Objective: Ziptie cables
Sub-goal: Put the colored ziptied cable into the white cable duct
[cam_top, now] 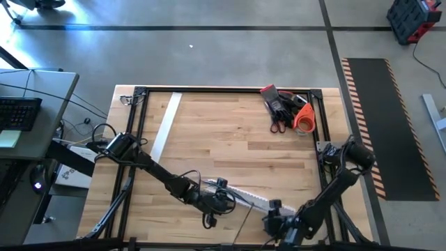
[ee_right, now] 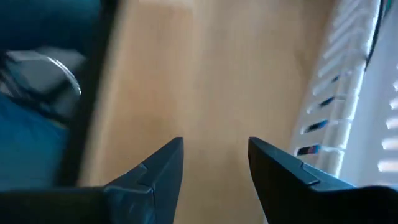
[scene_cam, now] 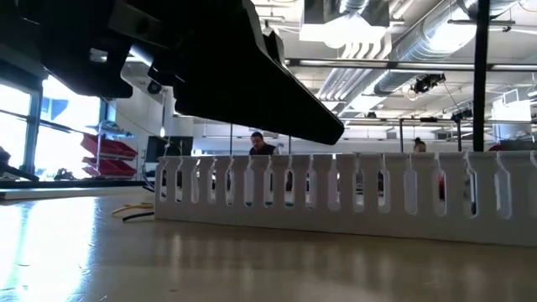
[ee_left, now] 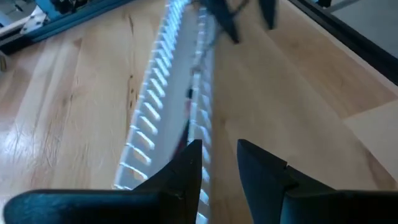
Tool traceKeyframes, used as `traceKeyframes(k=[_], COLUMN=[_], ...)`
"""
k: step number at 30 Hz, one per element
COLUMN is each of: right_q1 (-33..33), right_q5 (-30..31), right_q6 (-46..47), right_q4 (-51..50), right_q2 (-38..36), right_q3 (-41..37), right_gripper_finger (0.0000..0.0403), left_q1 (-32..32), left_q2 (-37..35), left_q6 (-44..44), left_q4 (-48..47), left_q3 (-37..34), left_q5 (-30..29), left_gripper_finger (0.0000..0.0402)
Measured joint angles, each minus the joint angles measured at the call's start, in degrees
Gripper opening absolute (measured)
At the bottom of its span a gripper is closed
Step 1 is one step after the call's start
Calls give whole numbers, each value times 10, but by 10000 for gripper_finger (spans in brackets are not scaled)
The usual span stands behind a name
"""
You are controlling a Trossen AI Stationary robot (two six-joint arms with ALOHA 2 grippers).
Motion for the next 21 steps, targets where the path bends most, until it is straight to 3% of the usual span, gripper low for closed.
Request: traceKeyframes(k=[5,9,12,17,21], right_q1=[-19,-24,-18,1,-4], right_q5=[3,24,98,310,304], right_q6=[14,15,2,28,-8], right_q4=[-118,-122,-97,-68,-14], right_q2=[-6,-30,-49,-57,-57], right_q3=[0,0,0,0,0], right_gripper_finger=[165,165,165,154,143], left_q1=[-1,-4,0,22,33], left_q2=[0,0,0,0,-1], left_q6=[-7,-7,-3,3,5], left_q4=[14,63,66,77,96], left_q3=[0,0,0,0,0], left_q5=[-5,-11,-22,-34,-28], left_gripper_finger=[86,86,86,86,86])
